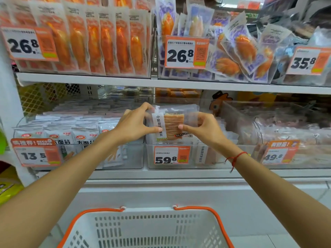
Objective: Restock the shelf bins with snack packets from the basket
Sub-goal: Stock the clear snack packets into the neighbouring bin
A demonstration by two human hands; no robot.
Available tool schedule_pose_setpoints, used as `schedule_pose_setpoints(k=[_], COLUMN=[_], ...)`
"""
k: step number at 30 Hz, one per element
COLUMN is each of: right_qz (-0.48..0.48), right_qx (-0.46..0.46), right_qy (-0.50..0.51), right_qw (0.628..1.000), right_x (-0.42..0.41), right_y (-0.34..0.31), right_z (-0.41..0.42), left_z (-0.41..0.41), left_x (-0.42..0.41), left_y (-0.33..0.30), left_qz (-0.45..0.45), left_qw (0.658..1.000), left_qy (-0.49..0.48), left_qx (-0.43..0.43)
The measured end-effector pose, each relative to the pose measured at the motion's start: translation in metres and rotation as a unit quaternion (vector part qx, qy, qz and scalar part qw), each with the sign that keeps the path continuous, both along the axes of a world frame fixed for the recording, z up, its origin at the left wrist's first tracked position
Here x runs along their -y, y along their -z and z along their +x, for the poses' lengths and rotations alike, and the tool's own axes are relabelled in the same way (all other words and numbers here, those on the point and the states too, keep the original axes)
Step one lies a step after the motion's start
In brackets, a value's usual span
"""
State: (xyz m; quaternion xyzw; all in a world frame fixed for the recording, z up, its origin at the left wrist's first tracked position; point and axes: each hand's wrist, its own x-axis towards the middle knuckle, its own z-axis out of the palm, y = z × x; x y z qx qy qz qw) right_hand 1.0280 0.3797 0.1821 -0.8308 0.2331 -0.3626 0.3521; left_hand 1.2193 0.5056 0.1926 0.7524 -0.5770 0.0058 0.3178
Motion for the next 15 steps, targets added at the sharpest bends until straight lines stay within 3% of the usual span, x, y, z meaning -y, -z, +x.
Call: schedule_pose_setpoints(k=[6,11,15], right_qz=[-0.023,-0.027,-0.110], right_qx=[-0.055,-0.103,-0.172], right_qy=[-0.034,-0.035,-0.020], right_qw=[0.998,0.994,0.979], right_x=[-0.006,-0.005,-0.003], right_y=[0.002,-0.004,-0.011], right_z=[0.003,0.004,-0.003], left_z=[0.005,0.005,0.004], left_x=[-0.015,-0.013,-0.013], left_y=[0.004,0.001,-0.005], left_qz=[0.047,0.021,0.020], left_qw=[0.990,0.988,0.982], left_qy=[-0.012,0.002,0.025], left_qx=[0.132,0.154,0.187])
